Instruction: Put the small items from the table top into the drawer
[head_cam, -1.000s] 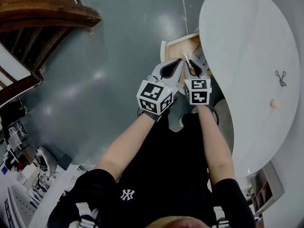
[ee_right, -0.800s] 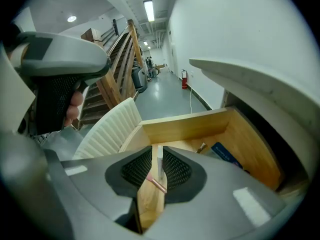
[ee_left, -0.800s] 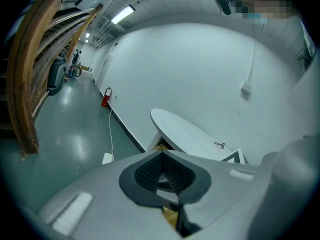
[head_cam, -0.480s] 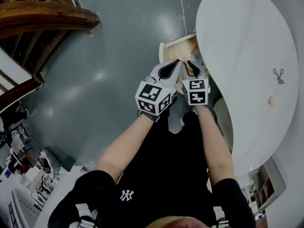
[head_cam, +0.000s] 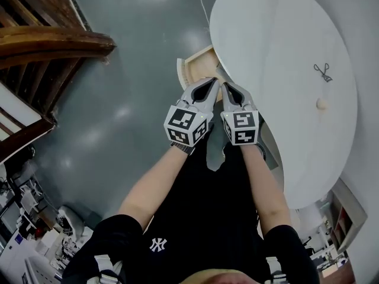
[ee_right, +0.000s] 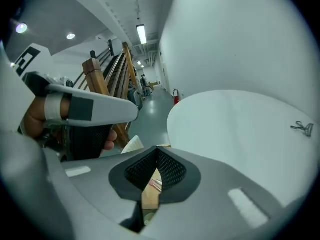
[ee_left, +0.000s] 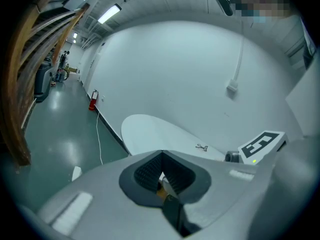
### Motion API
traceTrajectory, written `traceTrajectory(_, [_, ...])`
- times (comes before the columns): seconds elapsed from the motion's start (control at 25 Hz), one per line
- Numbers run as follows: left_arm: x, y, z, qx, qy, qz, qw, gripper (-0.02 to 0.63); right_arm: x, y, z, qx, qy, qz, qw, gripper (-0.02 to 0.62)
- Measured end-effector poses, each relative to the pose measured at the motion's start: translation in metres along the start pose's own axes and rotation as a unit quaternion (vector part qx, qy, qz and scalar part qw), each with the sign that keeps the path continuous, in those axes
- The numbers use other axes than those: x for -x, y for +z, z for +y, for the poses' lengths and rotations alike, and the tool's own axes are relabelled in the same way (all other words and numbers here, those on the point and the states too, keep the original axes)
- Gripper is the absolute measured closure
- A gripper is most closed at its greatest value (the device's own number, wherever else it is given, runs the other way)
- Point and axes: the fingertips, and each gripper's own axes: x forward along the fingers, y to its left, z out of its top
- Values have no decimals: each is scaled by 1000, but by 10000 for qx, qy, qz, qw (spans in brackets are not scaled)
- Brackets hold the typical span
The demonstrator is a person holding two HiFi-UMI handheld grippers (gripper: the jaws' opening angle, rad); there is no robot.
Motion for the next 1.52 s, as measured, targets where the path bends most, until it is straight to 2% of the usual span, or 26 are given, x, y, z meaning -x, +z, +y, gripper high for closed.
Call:
traceTrajectory(0.28, [-6,14,-67,-222,-365,-29,9991,605,66,29,-33,-184,-313,-507,9981,569])
traceTrajectory(0.52, [-18,18,-136,-415,-803,5,9959,606,131,33,-69,-374,-731,-817,9933,569])
traceTrajectory(0.84, [-47,3,-231,-664,-1432,162,9873,604,214,10,-135,-675,-1423,-1081,9816,568])
traceTrajectory(1.12, [-74,-21,-298,-867,-1916,430,9767,605,268,-17,-189,-1014,-1945,-1203,9682,568])
traceTrajectory(1.52, [-111,-37,-352,-1023,-2140,569,9698,604,301,-38,-241,-1216,-2193,-1266,9597,568])
